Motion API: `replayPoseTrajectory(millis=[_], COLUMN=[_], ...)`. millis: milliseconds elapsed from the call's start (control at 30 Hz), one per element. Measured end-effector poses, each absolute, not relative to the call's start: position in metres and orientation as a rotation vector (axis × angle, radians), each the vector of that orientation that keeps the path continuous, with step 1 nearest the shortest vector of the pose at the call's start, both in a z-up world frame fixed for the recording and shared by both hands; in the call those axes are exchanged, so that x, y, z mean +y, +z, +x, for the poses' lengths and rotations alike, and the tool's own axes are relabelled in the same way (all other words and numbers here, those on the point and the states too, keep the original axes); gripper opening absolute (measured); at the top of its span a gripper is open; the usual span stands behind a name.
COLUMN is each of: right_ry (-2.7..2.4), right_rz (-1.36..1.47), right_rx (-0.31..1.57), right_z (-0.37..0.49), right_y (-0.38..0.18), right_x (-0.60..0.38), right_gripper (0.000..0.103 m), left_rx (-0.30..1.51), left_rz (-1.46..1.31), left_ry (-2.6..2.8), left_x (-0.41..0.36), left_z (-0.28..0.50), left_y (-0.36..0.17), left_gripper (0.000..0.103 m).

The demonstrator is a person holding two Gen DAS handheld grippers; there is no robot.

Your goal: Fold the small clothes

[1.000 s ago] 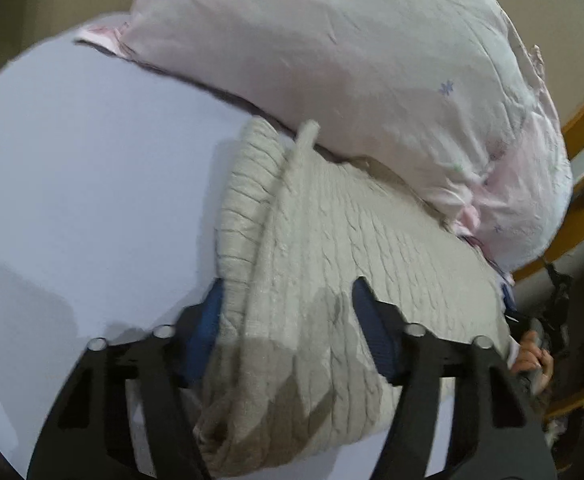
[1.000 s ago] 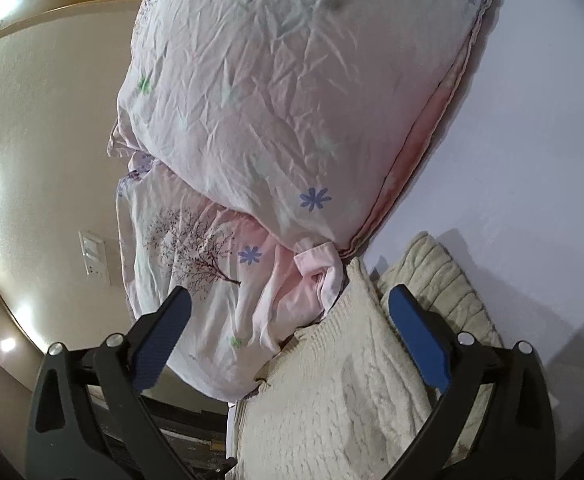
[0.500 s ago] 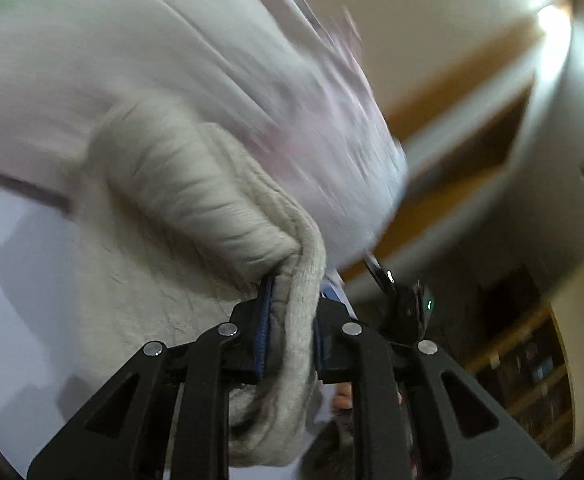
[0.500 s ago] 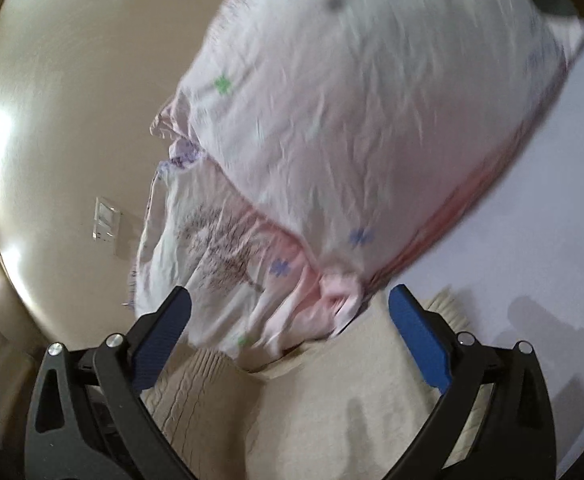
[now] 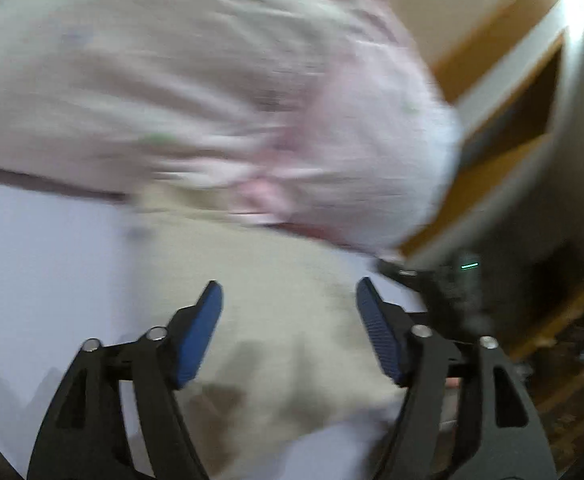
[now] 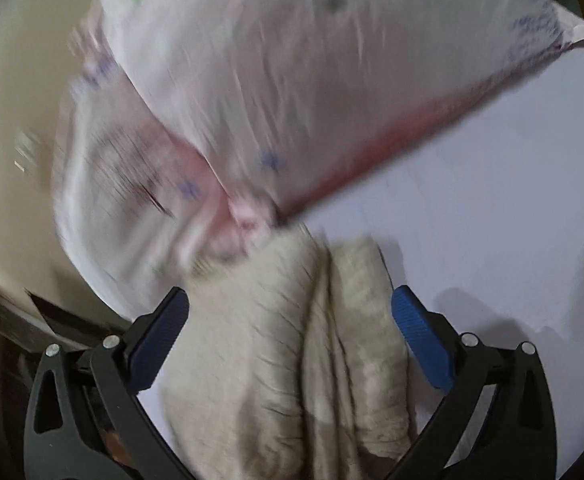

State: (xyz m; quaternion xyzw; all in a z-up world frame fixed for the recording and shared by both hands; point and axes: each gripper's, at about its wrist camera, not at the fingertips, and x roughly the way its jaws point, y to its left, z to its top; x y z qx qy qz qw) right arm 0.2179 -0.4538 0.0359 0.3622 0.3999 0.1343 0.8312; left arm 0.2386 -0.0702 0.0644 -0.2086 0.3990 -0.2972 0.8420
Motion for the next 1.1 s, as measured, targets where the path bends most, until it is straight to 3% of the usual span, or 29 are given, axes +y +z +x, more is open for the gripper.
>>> replayPoseTrajectory(millis=[100,167,367,400,433,467,567,700,833,933,1000,1100], right_ry=[0.252,0.243,0.249,0.248,0.247,0.277,0.322,0.531,0.425,0.344,0.400,0.448], right_rz=[0.731,0.706,0.632,0.604,0.587,0.594,0.642,0.705,0.509,0.535,0.539,0.396], right_rx=[0.956,0.960,0.936,0.926,0.924,0.920,0.886,0.823,0.878,0.743,0.685,0.765], right_z=[0.228,0.228,0.217,0.214,0.212,0.209,0.205,0.189,0.193,0.170,0.154,0.148], right_y=[0.020,0.018,0.017,0.017,0.017,0.016,0.019,0.032,0.034,0.049,0.059,0.056], right_x=[-0.441,-0.437,-0.417,-0.411,-0.407,-0.402,-0.397,-0.372,-0.325,-0.335,-0.331,-0.294], right_gripper=[0.101,0.101,0.098,0.092,0.065,0.048,0.038,0.037,0.067,0.067,0.067,0.063], left_rx=[0.937,1.002,1.076,1.077,1.064,1.060,1.035,0.919,0.893,0.814,0.762,0.740], left_rz=[-0.434,-0.437,-0.361,-0.384,-0.380,-0.364,-0.351,-0.272,-0.140,-0.139,-0.141,-0.149], left_ry=[-0.550,-0.552,-0.574,-0.591,-0.591,-0.596,-0.633,-0.650,-0.474,-0.372,-0.346,-0.372], left_x=[-0.055,-0.054,-0.083,-0.085,-0.087,-0.089,-0.071,-0.034,0.001,0.032,0.042,0.040], left_z=[0.245,0.250,0.246,0.249,0.246,0.247,0.239,0.212,0.200,0.184,0.173,0.167], left_y=[0.043,0.036,0.017,0.014,0.013,0.014,0.022,0.048,0.047,0.056,0.066,0.071], left_gripper=[0.078,0.084,0.086,0.086,0.084,0.073,0.048,0.045,0.061,0.077,0.080,0.083])
